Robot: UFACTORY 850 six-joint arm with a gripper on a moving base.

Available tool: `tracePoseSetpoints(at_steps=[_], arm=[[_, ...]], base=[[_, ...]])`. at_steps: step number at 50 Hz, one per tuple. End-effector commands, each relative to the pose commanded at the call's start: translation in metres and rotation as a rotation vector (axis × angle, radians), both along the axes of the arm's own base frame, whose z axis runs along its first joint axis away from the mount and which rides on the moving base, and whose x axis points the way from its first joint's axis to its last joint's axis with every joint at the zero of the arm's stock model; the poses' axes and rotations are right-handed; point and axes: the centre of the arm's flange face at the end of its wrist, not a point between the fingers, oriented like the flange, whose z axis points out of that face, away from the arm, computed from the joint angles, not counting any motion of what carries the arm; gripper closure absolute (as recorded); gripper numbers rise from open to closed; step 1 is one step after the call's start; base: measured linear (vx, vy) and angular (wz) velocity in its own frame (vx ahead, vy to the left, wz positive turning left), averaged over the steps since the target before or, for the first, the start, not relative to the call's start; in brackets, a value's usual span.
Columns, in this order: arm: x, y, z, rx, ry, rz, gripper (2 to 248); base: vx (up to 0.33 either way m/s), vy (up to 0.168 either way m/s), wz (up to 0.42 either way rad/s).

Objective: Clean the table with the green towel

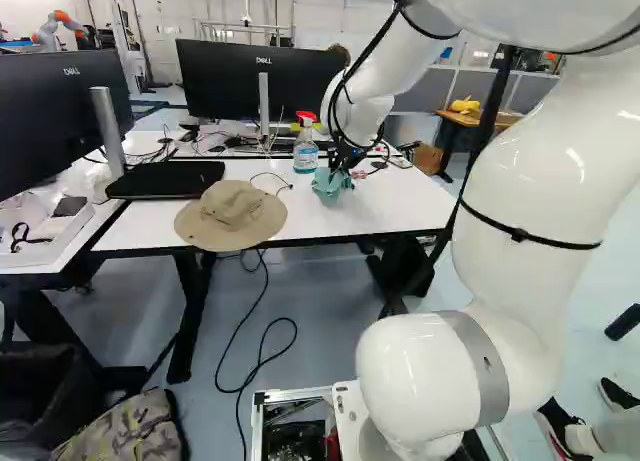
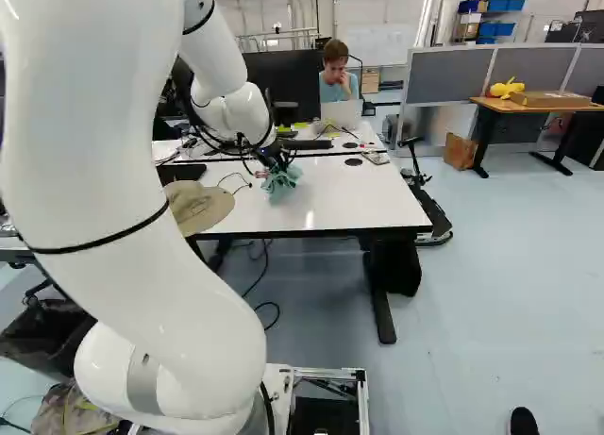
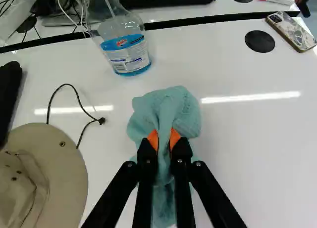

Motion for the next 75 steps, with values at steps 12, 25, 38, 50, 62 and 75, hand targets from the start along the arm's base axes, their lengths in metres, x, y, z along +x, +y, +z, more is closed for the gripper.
tracePoseSetpoints(at_steps=[12,25,38,50,62,75], arm=[[-0.024,0.000,0.000,0.000,0.003,0.001,204],[-0.046,-0.002,-0.001,0.000,0.005,-0.004,204],[-0.046,-0.002,-0.001,0.000,0.005,-0.004,200],[-0.046,-0.002,-0.001,0.000,0.005,-0.004,134],[-0.046,-0.002,-0.001,0.000,0.005,-0.004,26],[-0.046,-0.002,-0.001,0.000,0.005,-0.004,3]], base=[[0.000,0.000,0.000],[0.000,0.000,0.000],[0.000,0.000,0.000],[0.000,0.000,0.000],[0.000,0.000,0.000],[0.000,0.000,0.000]])
